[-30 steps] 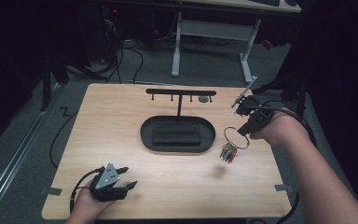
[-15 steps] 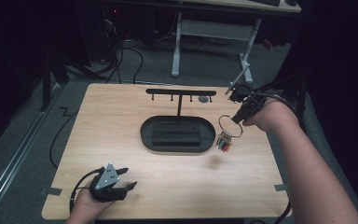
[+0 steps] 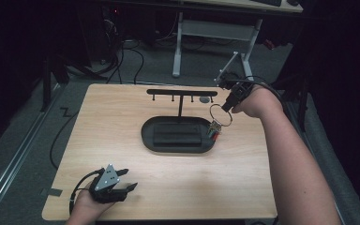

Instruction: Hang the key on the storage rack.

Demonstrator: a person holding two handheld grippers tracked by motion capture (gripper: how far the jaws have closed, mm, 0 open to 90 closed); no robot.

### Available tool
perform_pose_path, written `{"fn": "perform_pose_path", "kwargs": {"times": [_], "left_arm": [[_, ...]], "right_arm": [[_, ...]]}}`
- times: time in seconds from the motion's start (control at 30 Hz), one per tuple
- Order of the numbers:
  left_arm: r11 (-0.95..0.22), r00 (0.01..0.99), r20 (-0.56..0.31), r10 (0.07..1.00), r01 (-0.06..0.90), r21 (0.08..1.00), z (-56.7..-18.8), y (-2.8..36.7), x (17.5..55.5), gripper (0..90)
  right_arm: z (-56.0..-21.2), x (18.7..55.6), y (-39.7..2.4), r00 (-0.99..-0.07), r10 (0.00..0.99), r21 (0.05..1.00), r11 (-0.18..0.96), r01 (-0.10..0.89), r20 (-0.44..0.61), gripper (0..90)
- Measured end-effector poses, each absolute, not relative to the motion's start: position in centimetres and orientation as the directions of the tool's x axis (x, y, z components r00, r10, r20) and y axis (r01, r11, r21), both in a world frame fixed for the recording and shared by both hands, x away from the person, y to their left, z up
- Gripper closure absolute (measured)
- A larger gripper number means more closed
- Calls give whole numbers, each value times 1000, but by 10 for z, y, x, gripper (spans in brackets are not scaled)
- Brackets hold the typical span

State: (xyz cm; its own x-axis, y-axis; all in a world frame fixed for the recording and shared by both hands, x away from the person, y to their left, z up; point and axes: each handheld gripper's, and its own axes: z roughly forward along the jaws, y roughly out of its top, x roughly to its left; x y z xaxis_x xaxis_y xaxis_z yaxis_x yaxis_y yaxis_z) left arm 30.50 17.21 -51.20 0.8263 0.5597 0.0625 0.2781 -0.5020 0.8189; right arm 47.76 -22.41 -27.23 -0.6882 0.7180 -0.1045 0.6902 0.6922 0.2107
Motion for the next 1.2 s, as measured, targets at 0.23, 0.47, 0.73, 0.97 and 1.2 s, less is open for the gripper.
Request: {"fn": "perform_pose_path", "kwargs": {"times": [0.23,0.47,0.73,0.97,1.2], "left_arm": [[-497,823,60,565,281,821,-512,174,305,400],[-504,826,59,561,284,816,-513,174,306,400],[-508,827,61,559,283,813,-513,174,305,400],[-502,825,58,562,285,816,-514,175,305,400],[-514,833,57,551,284,809,-514,174,305,400]], "right_arm": [[-278,493,-217,-685,721,205,689,695,-99,884],[-285,507,-218,-676,731,212,678,704,-95,884],[-292,522,-220,-667,737,202,673,712,-103,884],[-296,530,-224,-650,753,202,655,728,-100,883],[-301,535,-223,-645,756,215,653,727,-114,877]]}}
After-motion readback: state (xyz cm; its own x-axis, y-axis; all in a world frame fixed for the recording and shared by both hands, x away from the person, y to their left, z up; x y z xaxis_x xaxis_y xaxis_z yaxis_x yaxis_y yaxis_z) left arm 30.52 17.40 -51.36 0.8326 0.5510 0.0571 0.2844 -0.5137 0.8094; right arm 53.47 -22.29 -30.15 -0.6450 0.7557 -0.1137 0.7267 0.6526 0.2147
